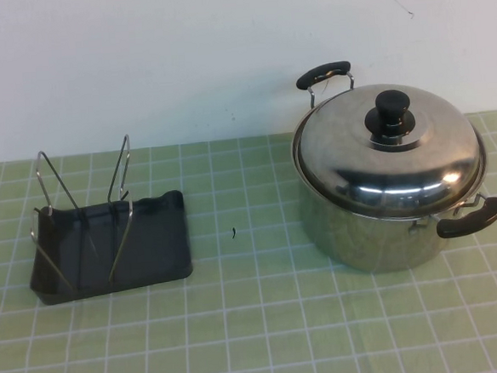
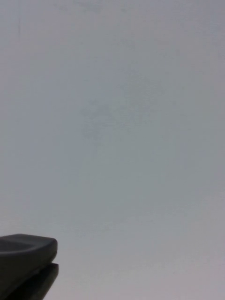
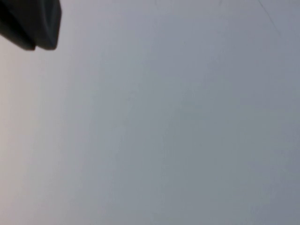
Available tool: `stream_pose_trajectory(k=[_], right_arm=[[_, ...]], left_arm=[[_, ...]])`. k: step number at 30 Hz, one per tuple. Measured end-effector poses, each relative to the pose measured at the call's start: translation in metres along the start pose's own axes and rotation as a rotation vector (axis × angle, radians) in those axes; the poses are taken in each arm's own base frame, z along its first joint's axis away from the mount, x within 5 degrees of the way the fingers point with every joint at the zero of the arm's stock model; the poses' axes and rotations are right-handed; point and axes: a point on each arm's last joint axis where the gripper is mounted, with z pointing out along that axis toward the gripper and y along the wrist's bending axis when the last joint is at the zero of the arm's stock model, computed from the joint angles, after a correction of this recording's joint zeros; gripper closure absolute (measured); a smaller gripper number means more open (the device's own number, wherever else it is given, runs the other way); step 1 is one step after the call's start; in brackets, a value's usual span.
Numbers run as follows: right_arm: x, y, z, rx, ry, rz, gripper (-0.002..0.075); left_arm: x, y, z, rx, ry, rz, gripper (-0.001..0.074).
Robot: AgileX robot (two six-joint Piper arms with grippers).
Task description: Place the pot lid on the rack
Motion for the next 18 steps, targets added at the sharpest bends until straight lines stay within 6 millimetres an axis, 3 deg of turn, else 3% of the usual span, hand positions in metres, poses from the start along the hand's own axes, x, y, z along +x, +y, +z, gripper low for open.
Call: stream_pose_trajectory(k=[3, 6, 11, 18], right_arm=[[-0.014, -0.003, 0.022, -0.019, 0.046, 0.027, 0.0727], [-0.014, -0.001, 0.048, -0.062, 0.112, -0.016, 0.0727], [0.007, 0.017, 0.092, -0.193, 0.155, -0.037, 0.0727], [0.050, 0.069, 0.144, -0.549, 0.184, 0.107, 0.0724]], left_arm=[[-0.004, -0.002, 0.009, 0.007, 0.023, 0.036, 0.0737], [0.004, -0.003, 0.018, 0.020, 0.085, 0.082, 0.0737], [0.020, -0.006, 0.032, 0.053, 0.187, 0.072, 0.0737], [0.034, -0.022, 0.049, 0.225, 0.206, 0.018, 0.0737]])
